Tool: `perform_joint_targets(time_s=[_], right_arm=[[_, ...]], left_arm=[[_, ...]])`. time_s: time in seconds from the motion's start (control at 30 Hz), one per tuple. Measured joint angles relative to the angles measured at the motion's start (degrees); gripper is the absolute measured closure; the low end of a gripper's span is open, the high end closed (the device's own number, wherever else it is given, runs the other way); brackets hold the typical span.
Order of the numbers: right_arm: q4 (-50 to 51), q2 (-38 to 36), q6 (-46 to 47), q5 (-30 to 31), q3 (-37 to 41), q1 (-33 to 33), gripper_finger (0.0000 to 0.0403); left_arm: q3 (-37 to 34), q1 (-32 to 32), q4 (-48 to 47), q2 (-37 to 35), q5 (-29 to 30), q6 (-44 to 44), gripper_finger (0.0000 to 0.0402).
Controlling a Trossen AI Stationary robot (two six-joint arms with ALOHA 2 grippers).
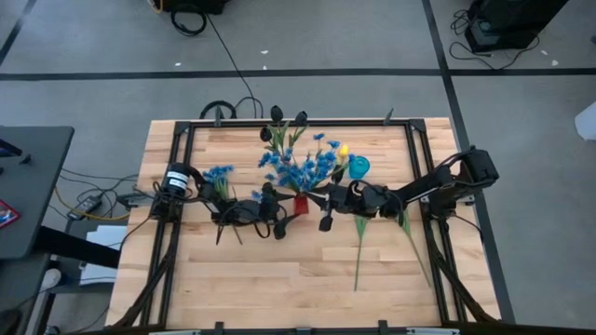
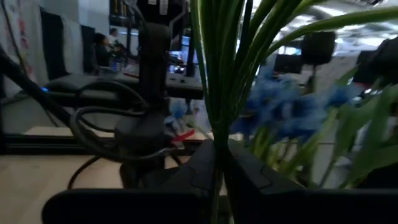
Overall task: Sort flowers into vase by color
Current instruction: Put the blue flowers into the red vase
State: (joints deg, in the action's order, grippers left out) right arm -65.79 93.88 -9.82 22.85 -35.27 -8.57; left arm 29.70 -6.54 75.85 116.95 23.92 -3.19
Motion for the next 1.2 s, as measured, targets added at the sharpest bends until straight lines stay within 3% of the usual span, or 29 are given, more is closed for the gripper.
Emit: perform_joint_targets(time_s=[0.17, 0.4, 0.57, 0.87, 1.2], right_arm=[[2.9, -1.5, -2.2, 3.0, 0.0, -0.3, 0.0364], [8.1, -1.4, 2.1, 0.2, 0.0, 1.3, 0.0364], [9.8, -1.4, 3.8, -1.8, 0.0, 2.0, 0.0364], [16.2, -1.2, 5.9, -3.0, 0.0, 2.1, 0.0364], [22.7, -1.2, 8.1, -3.5, 0.0, 3.8, 0.0364]], left_arm=[[0.0, 0.5, -0.9, 0.0, 0.0, -0.4, 0.0106], [0.4, 0.9, -0.7, 0.0, -0.1, -0.2, 0.0115], [1.4, 2.4, -1.9, 0.0, -5.7, -0.1, 0.0119], [1.6, 3.0, -2.5, 0.0, -6.5, -0.1, 0.017], [1.6, 3.0, -1.5, 0.0, -6.7, 0.2, 0.0164]])
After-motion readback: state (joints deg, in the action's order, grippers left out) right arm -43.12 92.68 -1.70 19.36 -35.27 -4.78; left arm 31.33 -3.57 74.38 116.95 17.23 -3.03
